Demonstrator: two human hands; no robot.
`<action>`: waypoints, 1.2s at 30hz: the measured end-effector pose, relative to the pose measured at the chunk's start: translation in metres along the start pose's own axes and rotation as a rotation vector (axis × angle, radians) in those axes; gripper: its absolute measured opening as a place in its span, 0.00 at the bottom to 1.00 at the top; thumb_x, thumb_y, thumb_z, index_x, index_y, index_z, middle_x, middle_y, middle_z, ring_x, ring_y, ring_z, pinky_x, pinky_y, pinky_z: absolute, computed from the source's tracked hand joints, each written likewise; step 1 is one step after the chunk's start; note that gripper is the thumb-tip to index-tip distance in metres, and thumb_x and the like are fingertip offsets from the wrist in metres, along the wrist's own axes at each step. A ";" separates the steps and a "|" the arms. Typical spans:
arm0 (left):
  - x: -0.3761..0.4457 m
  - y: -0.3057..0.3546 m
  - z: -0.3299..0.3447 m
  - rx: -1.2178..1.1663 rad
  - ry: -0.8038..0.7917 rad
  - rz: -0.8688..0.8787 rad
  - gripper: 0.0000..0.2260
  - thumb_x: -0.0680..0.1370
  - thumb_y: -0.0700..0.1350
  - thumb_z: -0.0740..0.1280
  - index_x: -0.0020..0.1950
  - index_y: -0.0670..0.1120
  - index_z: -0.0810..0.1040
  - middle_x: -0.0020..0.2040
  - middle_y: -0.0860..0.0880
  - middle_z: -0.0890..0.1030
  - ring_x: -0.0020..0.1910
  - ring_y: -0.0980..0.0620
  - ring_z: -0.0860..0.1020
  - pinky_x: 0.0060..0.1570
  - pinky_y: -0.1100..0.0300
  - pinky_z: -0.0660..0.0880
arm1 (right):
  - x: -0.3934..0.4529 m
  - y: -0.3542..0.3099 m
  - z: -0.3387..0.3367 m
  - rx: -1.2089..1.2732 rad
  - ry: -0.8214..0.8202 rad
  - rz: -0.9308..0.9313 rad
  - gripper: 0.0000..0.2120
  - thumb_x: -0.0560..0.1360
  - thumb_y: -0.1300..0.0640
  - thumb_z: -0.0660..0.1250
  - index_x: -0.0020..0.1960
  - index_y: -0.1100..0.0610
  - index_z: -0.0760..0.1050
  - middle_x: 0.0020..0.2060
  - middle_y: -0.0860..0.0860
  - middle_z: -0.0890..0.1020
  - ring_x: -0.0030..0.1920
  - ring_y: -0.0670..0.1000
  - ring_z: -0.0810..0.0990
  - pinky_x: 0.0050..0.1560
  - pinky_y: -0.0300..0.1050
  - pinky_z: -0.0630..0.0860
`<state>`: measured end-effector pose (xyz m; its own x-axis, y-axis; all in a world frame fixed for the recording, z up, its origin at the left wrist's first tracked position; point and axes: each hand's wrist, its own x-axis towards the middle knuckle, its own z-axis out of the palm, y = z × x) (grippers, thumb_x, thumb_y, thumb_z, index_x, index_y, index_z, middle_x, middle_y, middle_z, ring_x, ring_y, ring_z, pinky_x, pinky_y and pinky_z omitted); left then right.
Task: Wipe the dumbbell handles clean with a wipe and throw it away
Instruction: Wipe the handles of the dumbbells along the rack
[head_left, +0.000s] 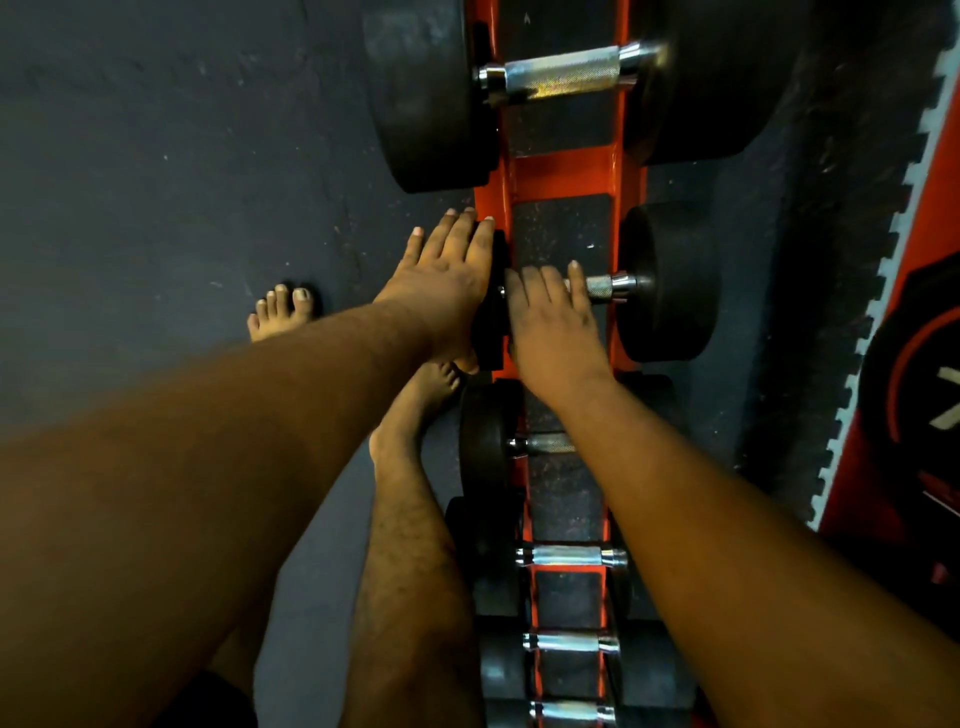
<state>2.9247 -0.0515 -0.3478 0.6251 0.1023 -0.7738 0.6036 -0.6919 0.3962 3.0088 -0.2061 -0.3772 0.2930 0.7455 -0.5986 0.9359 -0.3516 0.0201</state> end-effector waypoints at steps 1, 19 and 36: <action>0.000 0.000 0.000 -0.002 -0.001 -0.003 0.70 0.59 0.54 0.86 0.82 0.42 0.37 0.83 0.39 0.41 0.82 0.41 0.39 0.80 0.40 0.42 | -0.014 0.000 0.003 -0.023 -0.003 -0.015 0.33 0.77 0.58 0.61 0.79 0.62 0.56 0.75 0.60 0.65 0.77 0.61 0.60 0.78 0.66 0.51; 0.002 -0.003 0.002 -0.002 0.011 0.004 0.71 0.57 0.55 0.86 0.82 0.42 0.38 0.83 0.39 0.43 0.82 0.41 0.40 0.79 0.39 0.43 | 0.022 0.023 -0.017 0.003 -0.117 0.140 0.16 0.80 0.61 0.56 0.66 0.57 0.71 0.60 0.57 0.78 0.62 0.60 0.75 0.69 0.58 0.67; 0.003 -0.003 -0.002 0.032 -0.042 0.017 0.71 0.59 0.60 0.84 0.82 0.42 0.36 0.83 0.39 0.41 0.82 0.40 0.39 0.79 0.38 0.43 | 0.008 0.001 -0.014 0.173 -0.076 -0.055 0.26 0.80 0.65 0.53 0.79 0.60 0.60 0.77 0.57 0.66 0.78 0.56 0.61 0.80 0.55 0.51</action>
<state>2.9261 -0.0472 -0.3505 0.6133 0.0612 -0.7875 0.5767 -0.7159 0.3935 3.0149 -0.1922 -0.3707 0.2204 0.7235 -0.6542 0.9005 -0.4087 -0.1486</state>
